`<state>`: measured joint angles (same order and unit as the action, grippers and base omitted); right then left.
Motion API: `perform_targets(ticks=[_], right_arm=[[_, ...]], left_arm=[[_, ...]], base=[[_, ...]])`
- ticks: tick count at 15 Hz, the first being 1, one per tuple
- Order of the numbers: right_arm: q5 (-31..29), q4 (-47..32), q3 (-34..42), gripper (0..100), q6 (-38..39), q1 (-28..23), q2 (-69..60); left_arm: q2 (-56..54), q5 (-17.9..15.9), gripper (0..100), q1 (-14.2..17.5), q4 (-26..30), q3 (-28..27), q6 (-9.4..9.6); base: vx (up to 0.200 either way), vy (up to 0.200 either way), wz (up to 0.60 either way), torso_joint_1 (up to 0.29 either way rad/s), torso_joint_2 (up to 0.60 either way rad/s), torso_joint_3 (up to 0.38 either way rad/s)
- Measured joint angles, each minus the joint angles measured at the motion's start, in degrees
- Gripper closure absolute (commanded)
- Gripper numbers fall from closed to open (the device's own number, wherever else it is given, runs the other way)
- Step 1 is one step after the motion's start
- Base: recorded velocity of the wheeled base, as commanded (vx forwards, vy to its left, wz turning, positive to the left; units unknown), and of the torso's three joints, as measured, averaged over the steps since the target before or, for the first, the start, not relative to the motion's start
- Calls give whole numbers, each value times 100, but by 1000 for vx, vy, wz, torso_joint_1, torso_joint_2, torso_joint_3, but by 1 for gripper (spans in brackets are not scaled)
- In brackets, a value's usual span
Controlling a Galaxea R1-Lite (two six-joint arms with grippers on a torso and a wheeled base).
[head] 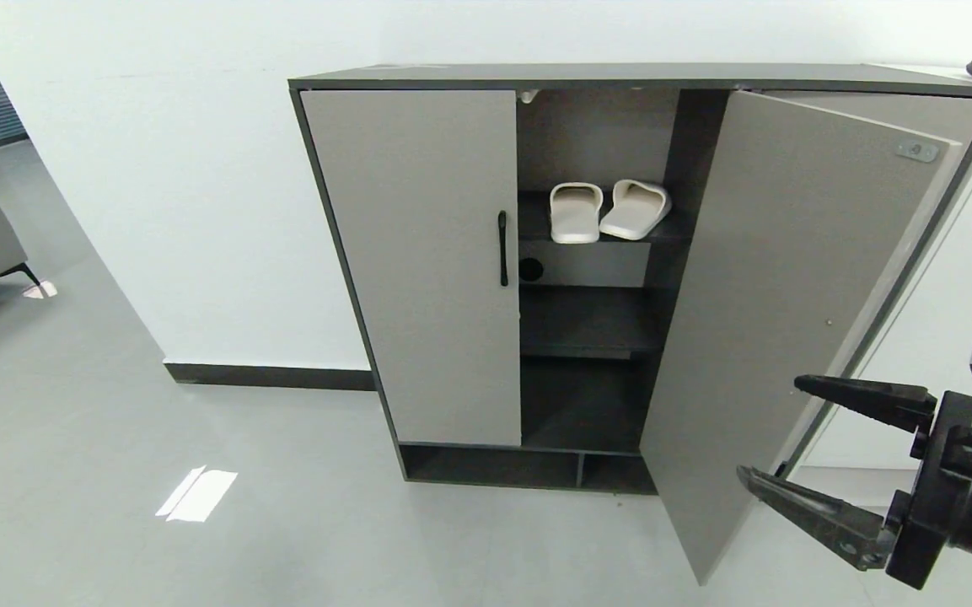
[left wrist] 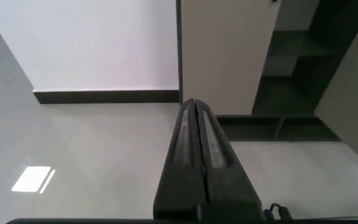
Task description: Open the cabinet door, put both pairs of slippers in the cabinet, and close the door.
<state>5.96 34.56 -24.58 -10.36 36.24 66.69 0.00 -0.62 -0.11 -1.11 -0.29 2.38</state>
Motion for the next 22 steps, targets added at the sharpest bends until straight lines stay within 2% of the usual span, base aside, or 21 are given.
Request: perform_targets(ticks=[5,8,22], right_arm=[[39,24,52,0,0,5,9],[63,428,189,0,-77,2,20],[222,525,355,0,-195,6,91]], left_arm=[[0,0,100,1,0,5,-2],[0,-4,100,1,-1,5,-2],[0,-9,100,1,-1,7,0]], base=[[0,-200,-240,6,-18,-9],[0,-200,0,38,-154,-116],[0,-200,-86,2,-4,-6]])
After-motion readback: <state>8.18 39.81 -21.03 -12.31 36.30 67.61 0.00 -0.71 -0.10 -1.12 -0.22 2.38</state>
